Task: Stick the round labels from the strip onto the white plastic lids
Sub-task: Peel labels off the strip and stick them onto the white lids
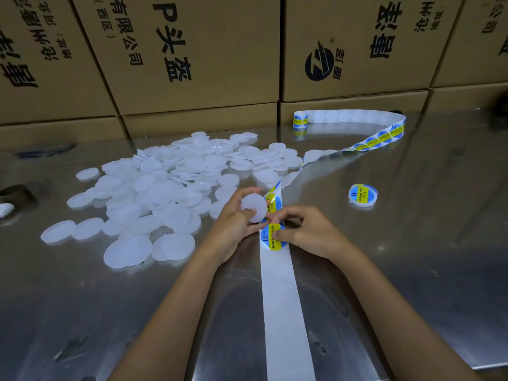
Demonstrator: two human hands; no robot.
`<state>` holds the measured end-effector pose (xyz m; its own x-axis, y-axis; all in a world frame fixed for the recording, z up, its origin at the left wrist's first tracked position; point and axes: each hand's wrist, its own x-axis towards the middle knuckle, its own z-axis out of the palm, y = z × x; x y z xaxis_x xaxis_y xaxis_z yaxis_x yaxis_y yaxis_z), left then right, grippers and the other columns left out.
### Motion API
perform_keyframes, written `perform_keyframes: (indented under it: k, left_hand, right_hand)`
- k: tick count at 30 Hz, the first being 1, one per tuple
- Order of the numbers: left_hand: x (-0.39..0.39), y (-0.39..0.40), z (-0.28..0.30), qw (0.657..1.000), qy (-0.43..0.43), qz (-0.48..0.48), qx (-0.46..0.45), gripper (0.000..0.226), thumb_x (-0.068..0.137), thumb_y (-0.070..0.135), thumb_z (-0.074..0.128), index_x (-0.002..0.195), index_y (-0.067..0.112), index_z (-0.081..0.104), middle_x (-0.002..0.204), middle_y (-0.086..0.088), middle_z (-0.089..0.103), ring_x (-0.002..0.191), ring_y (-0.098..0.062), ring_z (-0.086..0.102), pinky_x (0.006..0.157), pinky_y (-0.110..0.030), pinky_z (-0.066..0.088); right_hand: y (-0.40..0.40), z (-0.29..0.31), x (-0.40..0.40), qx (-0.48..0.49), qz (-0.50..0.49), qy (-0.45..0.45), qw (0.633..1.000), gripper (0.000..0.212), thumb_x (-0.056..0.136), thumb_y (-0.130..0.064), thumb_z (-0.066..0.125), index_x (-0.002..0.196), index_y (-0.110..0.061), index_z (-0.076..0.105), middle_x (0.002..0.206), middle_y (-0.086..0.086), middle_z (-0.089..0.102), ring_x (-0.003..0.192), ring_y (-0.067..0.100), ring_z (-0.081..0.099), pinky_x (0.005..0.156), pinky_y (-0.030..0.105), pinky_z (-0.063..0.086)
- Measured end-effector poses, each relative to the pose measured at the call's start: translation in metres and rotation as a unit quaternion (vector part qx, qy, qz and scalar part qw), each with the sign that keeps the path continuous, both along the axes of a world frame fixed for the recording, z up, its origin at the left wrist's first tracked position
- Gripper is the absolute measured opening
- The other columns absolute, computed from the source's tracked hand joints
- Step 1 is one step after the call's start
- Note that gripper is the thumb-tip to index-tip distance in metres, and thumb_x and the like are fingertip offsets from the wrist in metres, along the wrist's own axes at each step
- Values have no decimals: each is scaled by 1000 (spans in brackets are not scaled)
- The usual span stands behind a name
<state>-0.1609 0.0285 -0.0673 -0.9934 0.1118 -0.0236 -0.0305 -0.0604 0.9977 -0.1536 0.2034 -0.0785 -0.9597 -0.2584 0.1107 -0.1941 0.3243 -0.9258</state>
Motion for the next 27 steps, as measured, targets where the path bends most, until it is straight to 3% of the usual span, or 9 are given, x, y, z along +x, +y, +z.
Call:
perform_keyframes:
  k: [4, 7, 12, 15, 17, 22, 27]
  left_hand:
    - [1, 0, -1, 1000, -2, 4, 1, 50, 97, -8, 38, 111, 31, 65, 127, -8, 55, 105, -25, 70, 89, -39, 60]
    - [1, -1, 0, 1000, -17, 8, 25, 47, 97, -8, 38, 115, 25, 66, 124, -8, 55, 107, -28, 67, 95, -43, 57]
    - [3, 2, 7, 983, -56, -4, 176, 33, 100, -4, 41, 122, 7, 63, 127, -25, 60, 106, -37, 70, 83, -42, 62]
    - [7, 5, 12, 962, -80, -31, 258, 27, 97, 10, 53, 120, 2, 64, 116, -24, 69, 101, -37, 71, 78, -46, 62]
    - [9, 8, 14, 957, -93, -48, 269, 35, 87, 16, 61, 119, 2, 65, 115, -24, 70, 104, -38, 71, 79, -46, 61]
    - [12, 13, 13, 958, -102, -72, 260, 55, 82, 23, 60, 132, 2, 58, 128, -25, 65, 122, -39, 62, 100, -48, 53]
    - [12, 16, 13, 954, -103, -91, 267, 56, 87, 24, 60, 137, 0, 54, 133, -25, 62, 124, -37, 60, 110, -50, 45]
  right_hand:
    - [0, 10, 4, -65, -32, -7, 997, 15, 80, 1, 74, 78, -14, 69, 90, 2, 74, 84, 14, 67, 87, 31, 53]
    - [-1, 18, 7, -150, -56, -14, 987, 18, 82, 4, 69, 82, -13, 66, 88, 9, 71, 81, 16, 64, 85, 33, 52]
    - [-3, 24, 9, -228, -88, -7, 970, 13, 84, 3, 67, 94, -6, 64, 92, 17, 69, 79, 18, 64, 80, 33, 54]
    - [-7, 25, 10, -237, -97, 8, 967, 16, 83, 5, 69, 90, -9, 64, 86, 8, 69, 74, 13, 66, 67, 24, 55]
    - [-10, 25, 10, -228, -98, 23, 969, 21, 82, 6, 71, 88, -13, 63, 84, 4, 69, 75, 12, 66, 64, 23, 55]
    - [-15, 24, 13, -180, -100, 65, 976, 24, 81, 5, 74, 89, -14, 61, 82, 2, 66, 73, 9, 62, 69, 22, 55]
    - [-19, 24, 14, -146, -101, 86, 980, 26, 81, 7, 72, 91, -14, 59, 84, 6, 64, 74, 9, 59, 69, 18, 51]
